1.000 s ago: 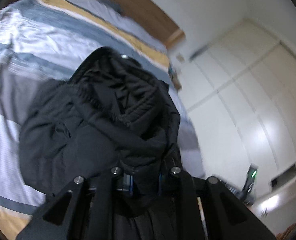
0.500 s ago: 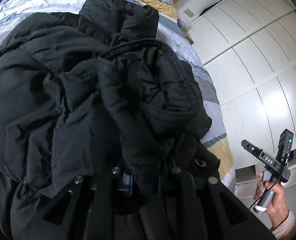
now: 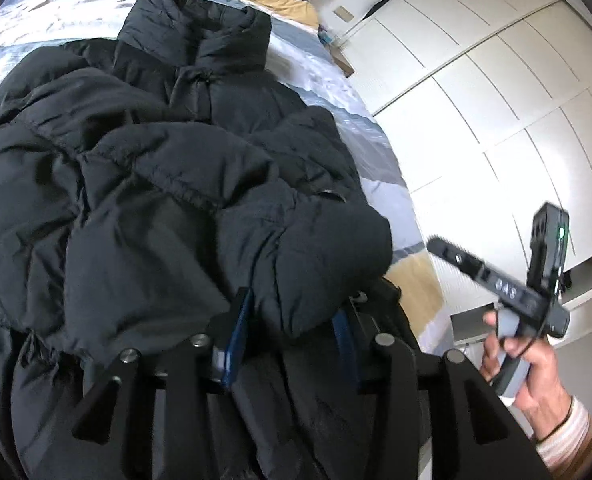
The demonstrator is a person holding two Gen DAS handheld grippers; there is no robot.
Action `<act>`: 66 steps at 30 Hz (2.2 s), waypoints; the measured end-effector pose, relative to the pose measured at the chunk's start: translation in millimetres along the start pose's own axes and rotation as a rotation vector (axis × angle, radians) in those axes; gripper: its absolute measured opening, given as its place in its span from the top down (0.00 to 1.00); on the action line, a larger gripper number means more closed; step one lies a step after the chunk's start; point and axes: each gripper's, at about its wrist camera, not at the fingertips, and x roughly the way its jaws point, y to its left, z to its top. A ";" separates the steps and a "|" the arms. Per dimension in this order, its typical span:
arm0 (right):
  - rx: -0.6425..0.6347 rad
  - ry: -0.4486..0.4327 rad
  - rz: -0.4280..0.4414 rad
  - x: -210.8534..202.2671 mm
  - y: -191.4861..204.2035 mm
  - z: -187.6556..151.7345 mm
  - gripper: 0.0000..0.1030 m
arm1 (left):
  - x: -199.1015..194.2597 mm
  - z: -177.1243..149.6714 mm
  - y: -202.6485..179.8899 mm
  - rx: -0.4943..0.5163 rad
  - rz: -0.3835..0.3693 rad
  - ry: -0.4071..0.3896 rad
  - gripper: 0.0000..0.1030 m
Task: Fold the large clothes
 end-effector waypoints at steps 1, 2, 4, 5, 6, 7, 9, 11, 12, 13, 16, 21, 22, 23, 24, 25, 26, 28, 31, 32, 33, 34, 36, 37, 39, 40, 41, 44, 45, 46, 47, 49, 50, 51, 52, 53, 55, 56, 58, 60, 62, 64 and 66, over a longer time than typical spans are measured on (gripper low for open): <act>-0.013 -0.006 0.007 -2.4 8.3 4.0 0.38 | -4.2 -1.2 2.0 -0.009 -0.014 -0.002 0.63; -0.021 -0.010 0.012 -3.9 13.9 6.7 0.38 | -11.0 -1.7 4.9 -0.019 -0.029 -0.005 0.63; -0.061 -0.024 0.037 -8.4 34.6 15.6 0.38 | -33.4 0.8 14.4 -0.033 -0.027 -0.038 0.63; -0.082 -0.029 0.048 -9.6 44.3 19.4 0.38 | -46.2 3.9 19.7 -0.036 -0.010 -0.061 0.63; -0.111 -0.036 0.067 -11.3 57.8 23.7 0.38 | -57.4 7.5 25.2 -0.042 0.004 -0.081 0.63; -0.144 -0.044 0.098 -12.5 75.4 28.8 0.38 | -70.2 13.9 35.3 -0.051 0.021 -0.107 0.63; -0.189 -0.051 0.146 -12.6 102.1 35.1 0.38 | -90.7 26.0 53.5 -0.058 0.069 -0.149 0.63; -0.255 -0.046 0.210 -6.3 138.8 39.0 0.38 | -102.5 37.1 74.1 -0.049 0.165 -0.171 0.63; -0.274 -0.042 0.227 -3.3 150.1 38.1 0.38 | -104.3 42.9 85.8 -0.048 0.209 -0.177 0.63; -0.300 -0.030 0.255 4.2 165.8 36.7 0.38 | -103.1 47.3 96.8 -0.050 0.236 -0.177 0.63; -0.367 0.010 0.306 31.4 198.0 27.1 0.38 | -88.0 56.1 124.7 -0.067 0.283 -0.165 0.63; -0.489 0.088 0.272 83.4 209.5 1.2 0.39 | -42.6 42.5 159.8 -0.095 0.299 -0.149 0.63; -0.520 0.095 0.271 90.0 205.3 -4.7 0.40 | -36.9 34.6 163.6 -0.097 0.299 -0.157 0.63; -0.546 0.102 0.283 93.4 199.6 -9.9 0.40 | -32.1 28.8 165.3 -0.094 0.308 -0.156 0.63; -0.568 0.107 0.299 93.8 193.7 -13.8 0.40 | -30.0 24.1 162.7 -0.083 0.328 -0.139 0.63; -0.590 0.112 0.311 93.4 188.9 -16.1 0.40 | -30.5 21.9 158.3 -0.073 0.354 -0.127 0.63; -0.611 0.119 0.325 91.9 184.4 -16.7 0.40 | -32.7 22.5 152.8 -0.066 0.393 -0.114 0.63; -0.647 0.158 0.356 87.5 176.3 -13.5 0.40 | -46.5 29.5 137.6 -0.071 0.473 -0.107 0.63; -0.645 0.189 0.411 77.0 164.4 9.7 0.40 | -70.7 56.5 121.6 -0.075 0.490 -0.162 0.62; -0.642 0.180 0.424 74.0 159.9 20.1 0.40 | -75.4 74.7 117.4 -0.055 0.495 -0.179 0.62; -0.634 0.153 0.443 71.1 153.2 37.4 0.39 | -75.8 89.2 116.5 -0.042 0.495 -0.186 0.59; -0.626 0.129 0.443 71.3 149.6 51.8 0.39 | -74.1 110.1 117.8 -0.031 0.486 -0.193 0.56; -0.589 0.079 0.426 79.7 137.4 88.5 0.38 | -64.4 156.9 127.1 -0.040 0.430 -0.211 0.53; -0.558 0.052 0.418 89.5 129.7 112.4 0.37 | -57.2 175.9 129.9 -0.046 0.398 -0.212 0.53; -0.495 -0.008 0.361 114.3 114.4 160.7 0.36 | -38.1 224.0 141.4 -0.048 0.367 -0.227 0.53; -0.461 -0.039 0.342 127.3 107.4 183.8 0.36 | -28.3 243.5 146.8 -0.046 0.356 -0.222 0.53; -0.425 -0.063 0.334 139.9 100.5 205.4 0.34 | -17.1 263.1 153.0 -0.046 0.341 -0.211 0.53; -0.341 -0.097 0.339 175.6 92.8 255.7 0.25 | 20.5 322.8 178.6 -0.076 0.292 -0.198 0.53; -0.315 -0.101 0.354 189.8 91.4 272.6 0.22 | 30.4 335.6 184.4 -0.090 0.300 -0.204 0.53; -0.288 -0.104 0.363 203.7 90.6 287.8 0.20 | 39.9 351.0 194.4 -0.110 0.298 -0.217 0.52; -0.264 -0.109 0.365 215.6 90.2 300.4 0.19 | 50.1 362.1 203.8 -0.131 0.269 -0.224 0.52; -0.202 -0.110 0.392 242.8 90.8 325.2 0.18 | 70.5 379.8 222.5 -0.184 0.234 -0.228 0.50; -0.178 -0.114 0.389 250.9 90.0 332.7 0.17 | 81.9 385.0 229.1 -0.209 0.222 -0.220 0.45; -0.155 -0.111 0.397 263.5 91.5 341.1 0.16 | 96.1 390.3 236.7 -0.236 0.213 -0.207 0.44; -0.131 -0.100 0.400 278.3 93.8 350.5 0.16 | 110.3 394.3 243.5 -0.260 0.208 -0.190 0.44; -0.100 -0.083 0.391 294.2 96.1 356.7 0.16 | 122.4 396.4 250.0 -0.283 0.208 -0.173 0.44; -0.054 -0.042 0.387 319.5 101.4 367.9 0.16 | 143.1 397.8 259.5 -0.335 0.225 -0.158 0.44; -0.038 -0.025 0.373 329.2 102.4 371.5 0.16 | 150.6 397.2 262.3 -0.354 0.231 -0.160 0.44; 0.000 0.012 0.351 347.5 106.3 374.4 0.27 | 156.4 394.5 260.2 -0.334 0.262 -0.174 0.44; 0.019 0.041 0.340 358.0 111.2 373.8 0.57 | 161.5 396.0 253.9 -0.289 0.338 -0.168 0.63; 0.008 0.051 0.311 362.8 116.8 372.6 0.80 | 167.7 397.3 246.9 -0.252 0.393 -0.144 0.83; -0.025 0.050 0.291 355.7 123.8 371.9 0.84 | 166.1 397.4 239.2 -0.236 0.414 -0.139 0.90; -0.072 0.043 0.282 338.8 130.8 371.5 0.86 | 157.0 397.2 231.4 -0.239 0.411 -0.144 0.93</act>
